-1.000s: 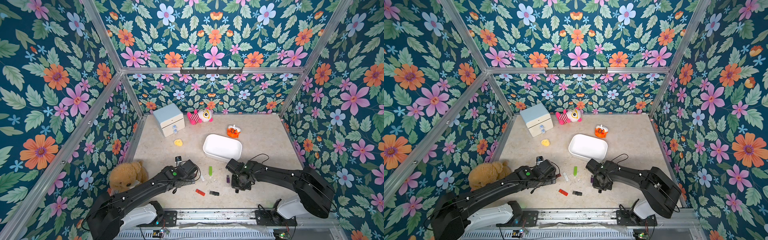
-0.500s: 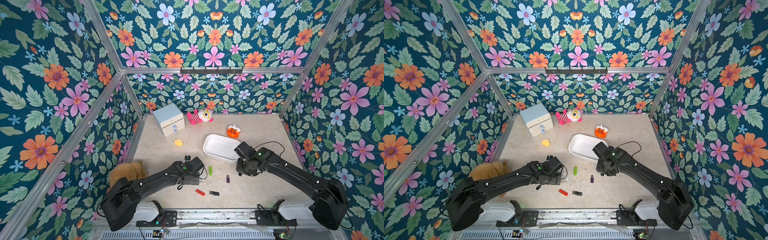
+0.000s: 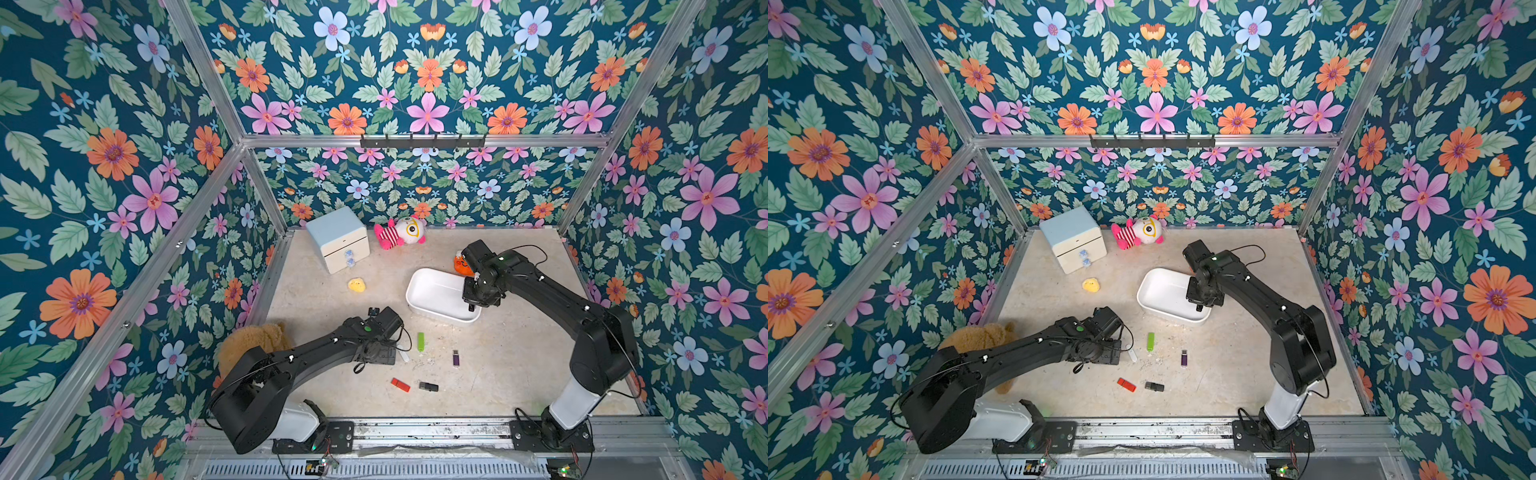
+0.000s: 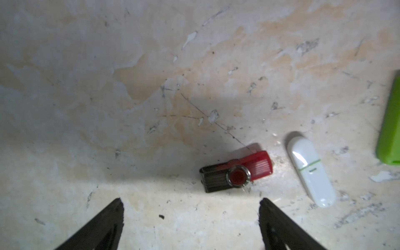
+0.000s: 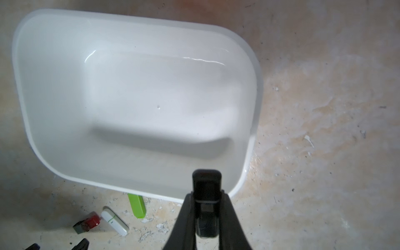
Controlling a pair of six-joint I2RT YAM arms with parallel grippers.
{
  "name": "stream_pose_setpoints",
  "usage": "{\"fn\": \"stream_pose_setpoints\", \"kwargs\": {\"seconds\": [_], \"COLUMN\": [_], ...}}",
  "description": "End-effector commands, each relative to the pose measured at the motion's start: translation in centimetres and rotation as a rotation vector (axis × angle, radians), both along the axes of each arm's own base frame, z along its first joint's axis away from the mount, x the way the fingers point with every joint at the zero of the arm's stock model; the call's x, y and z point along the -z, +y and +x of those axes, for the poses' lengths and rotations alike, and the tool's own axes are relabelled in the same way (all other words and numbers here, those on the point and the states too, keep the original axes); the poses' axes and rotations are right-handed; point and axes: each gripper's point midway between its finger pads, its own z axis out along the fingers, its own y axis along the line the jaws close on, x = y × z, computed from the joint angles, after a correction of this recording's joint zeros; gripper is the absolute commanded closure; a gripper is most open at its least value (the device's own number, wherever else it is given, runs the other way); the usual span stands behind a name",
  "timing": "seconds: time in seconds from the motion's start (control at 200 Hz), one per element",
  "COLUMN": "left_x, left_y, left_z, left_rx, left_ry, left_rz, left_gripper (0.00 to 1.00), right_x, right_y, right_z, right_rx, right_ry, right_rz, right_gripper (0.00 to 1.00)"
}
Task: Put the usb flash drive into the storage box
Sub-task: Place the USB flash in the storage box.
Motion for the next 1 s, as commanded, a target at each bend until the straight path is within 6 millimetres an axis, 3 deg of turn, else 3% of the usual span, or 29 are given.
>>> {"fn": "stream_pose_setpoints", "kwargs": {"seconds": [0.0, 0.37, 0.55, 1.0], "left_x": [0.0, 1.0, 1.5, 2.2], "left_y": [-0.2, -0.1, -0.5, -0.2], "left_z": [0.5, 0.9, 0.8, 0.9], "left_rx": [0.018, 0.031, 0.068, 0.075], "left_ry": [0.000, 0.036, 0.059, 0.084], "left_rz": [-0.026, -0.014, -0.023, 0.012], "left_gripper": [0.01, 0.01, 0.01, 0.01], "right_x": [1.0, 5.4, 7.3, 9.1], "right_y": [0.0, -0.4, -1.0, -1.3], "right_z": [1.2, 5.0, 5.5, 5.7], "right_rx": [-0.039, -0.030, -0.020, -0.019], "right_ry": [0.019, 0.049, 0.066, 0.091], "right_rz": [-0.043, -0.109, -0.149, -0.173], "right_gripper": [1.00, 1.00, 1.00, 1.00]}}
